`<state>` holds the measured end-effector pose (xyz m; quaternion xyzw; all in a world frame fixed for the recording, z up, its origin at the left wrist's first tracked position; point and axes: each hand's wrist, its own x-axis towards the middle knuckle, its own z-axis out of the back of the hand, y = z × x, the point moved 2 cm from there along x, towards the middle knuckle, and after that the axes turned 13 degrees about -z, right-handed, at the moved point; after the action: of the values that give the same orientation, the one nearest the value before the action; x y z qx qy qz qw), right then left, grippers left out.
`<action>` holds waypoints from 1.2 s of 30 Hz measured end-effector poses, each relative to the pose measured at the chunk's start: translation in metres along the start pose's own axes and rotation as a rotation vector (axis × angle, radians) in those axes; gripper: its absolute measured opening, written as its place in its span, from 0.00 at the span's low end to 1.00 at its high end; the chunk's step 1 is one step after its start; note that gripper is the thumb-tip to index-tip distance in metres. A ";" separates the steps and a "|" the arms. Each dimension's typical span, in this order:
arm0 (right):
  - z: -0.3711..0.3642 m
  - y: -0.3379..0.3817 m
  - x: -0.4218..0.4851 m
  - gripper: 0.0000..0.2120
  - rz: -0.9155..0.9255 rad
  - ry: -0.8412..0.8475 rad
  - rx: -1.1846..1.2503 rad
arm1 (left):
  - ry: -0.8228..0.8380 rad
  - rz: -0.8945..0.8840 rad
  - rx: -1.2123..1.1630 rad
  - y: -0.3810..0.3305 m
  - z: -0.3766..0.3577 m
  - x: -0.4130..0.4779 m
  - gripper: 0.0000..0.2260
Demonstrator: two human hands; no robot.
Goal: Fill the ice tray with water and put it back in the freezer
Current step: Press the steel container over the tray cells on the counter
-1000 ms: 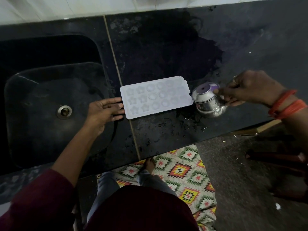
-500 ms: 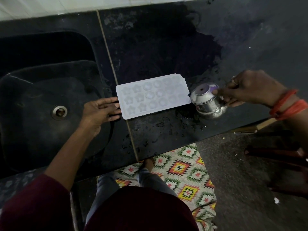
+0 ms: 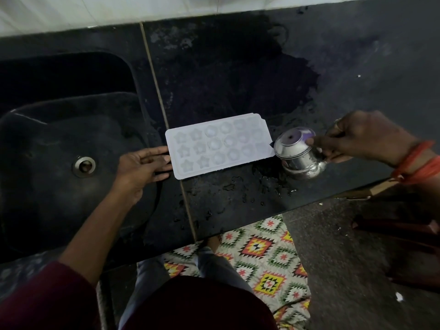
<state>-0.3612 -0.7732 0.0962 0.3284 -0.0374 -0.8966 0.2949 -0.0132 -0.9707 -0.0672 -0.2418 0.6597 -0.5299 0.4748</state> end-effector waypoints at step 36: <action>-0.002 0.042 -0.011 0.19 0.156 -0.056 -0.221 | -0.037 -0.029 -0.026 0.007 0.000 0.000 0.07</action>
<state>-0.3315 -0.8014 0.1120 0.2647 0.0280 -0.8784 0.3970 -0.0121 -0.9679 -0.0740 -0.2673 0.6541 -0.5235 0.4761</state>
